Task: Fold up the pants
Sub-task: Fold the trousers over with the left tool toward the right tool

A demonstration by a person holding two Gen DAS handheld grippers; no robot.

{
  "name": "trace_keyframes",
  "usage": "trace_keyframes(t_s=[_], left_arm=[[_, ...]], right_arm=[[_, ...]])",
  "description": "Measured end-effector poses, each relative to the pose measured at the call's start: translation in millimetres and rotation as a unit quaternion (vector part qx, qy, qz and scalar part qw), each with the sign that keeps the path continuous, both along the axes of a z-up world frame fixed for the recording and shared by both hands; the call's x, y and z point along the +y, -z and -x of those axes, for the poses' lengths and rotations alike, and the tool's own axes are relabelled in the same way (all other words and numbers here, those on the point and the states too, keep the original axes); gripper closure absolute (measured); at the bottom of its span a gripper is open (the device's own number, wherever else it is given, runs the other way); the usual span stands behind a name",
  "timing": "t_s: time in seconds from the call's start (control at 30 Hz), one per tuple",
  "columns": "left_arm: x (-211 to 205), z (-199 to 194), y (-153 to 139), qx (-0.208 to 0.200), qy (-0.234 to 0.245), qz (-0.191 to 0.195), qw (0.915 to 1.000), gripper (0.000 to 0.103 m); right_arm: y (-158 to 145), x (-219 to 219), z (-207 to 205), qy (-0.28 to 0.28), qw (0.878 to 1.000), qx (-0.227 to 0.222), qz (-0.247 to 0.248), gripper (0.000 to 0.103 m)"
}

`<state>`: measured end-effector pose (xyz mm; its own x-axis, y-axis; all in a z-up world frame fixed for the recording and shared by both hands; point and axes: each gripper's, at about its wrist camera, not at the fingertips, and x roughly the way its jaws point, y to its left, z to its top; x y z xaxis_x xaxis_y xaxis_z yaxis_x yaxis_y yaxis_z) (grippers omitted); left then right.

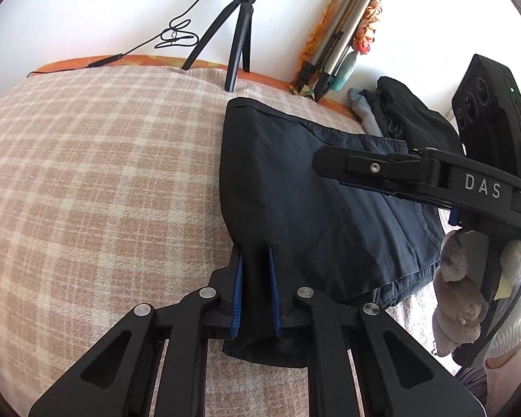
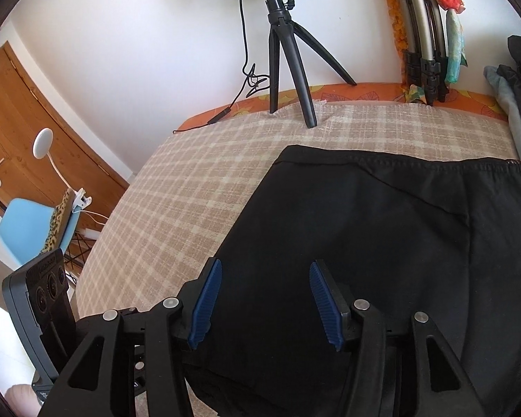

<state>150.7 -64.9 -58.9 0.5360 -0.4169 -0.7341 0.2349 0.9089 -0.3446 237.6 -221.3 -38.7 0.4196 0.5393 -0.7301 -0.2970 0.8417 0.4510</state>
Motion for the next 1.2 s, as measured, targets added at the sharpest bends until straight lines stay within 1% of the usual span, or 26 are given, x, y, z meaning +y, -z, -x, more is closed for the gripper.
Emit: trace_keyframes(t_s=[0.03,0.17,0.33,0.47,0.53,0.6,0.63,0.7,0.73,0.77,0.8,0.87,0.9,1.0,1.07,1.17,1.2], left_arm=[[-2,2,-3,-0.007,0.003,0.004,1.0,0.092],[-11,5,-11,-0.024,0.016,-0.005,0.9996,0.092],[-19,6,-14,-0.032,0.025,0.004,0.9992,0.092],[-25,6,-17,-0.038,0.032,0.012,0.9987,0.092],[-28,6,-18,-0.039,0.037,0.009,0.9985,0.092],[-30,6,-18,-0.039,0.039,0.008,0.9985,0.092],[-31,6,-18,-0.039,0.038,0.007,0.9985,0.092],[-31,6,-19,-0.039,0.038,0.006,0.9985,0.092],[-30,6,-20,-0.04,0.038,0.005,0.9984,0.092],[-30,7,-21,-0.042,0.04,0.005,0.9983,0.092],[-29,8,-23,-0.044,0.043,0.003,0.9981,0.088],[-30,14,-29,-0.048,0.054,0.0,0.9974,0.086],[-29,18,-33,-0.052,0.06,-0.003,0.9968,0.083],[-23,33,-46,-0.073,0.073,-0.007,0.9946,0.067],[-17,40,-55,-0.089,0.077,-0.005,0.9931,0.066],[-8,42,-63,-0.114,0.06,-0.023,0.9915,0.066],[-6,39,-63,-0.113,0.053,-0.028,0.9918,0.066]], right_arm=[[-1,4,-2,-0.001,1.0,0.0,-0.001,0.045],[0,19,-9,-0.007,1.0,0.005,-0.002,0.045],[11,33,-20,-0.006,0.999,0.031,-0.002,0.044],[19,37,-25,0.004,0.999,0.042,0.033,0.044],[24,33,-26,0.008,0.998,0.049,0.033,0.045],[27,31,-27,0.01,0.998,0.054,0.029,0.057],[28,31,-27,0.008,0.998,0.055,0.028,0.06],[27,31,-26,0.006,0.998,0.049,0.029,0.074],[26,30,-25,0.006,0.999,0.046,0.026,0.078],[26,29,-25,0.006,0.999,0.044,0.022,0.086],[25,28,-24,0.008,0.999,0.043,0.018,0.093],[23,23,-23,0.011,0.999,0.039,0.009,0.098],[21,20,-22,0.014,0.999,0.038,0.003,0.099],[12,6,-18,0.024,0.999,0.034,-0.022,0.1],[4,-7,-15,0.031,0.998,0.029,-0.04,0.101],[-9,-29,-8,0.044,0.997,0.02,-0.066,0.101],[-13,-37,-5,0.05,0.996,0.017,-0.073,0.101]])
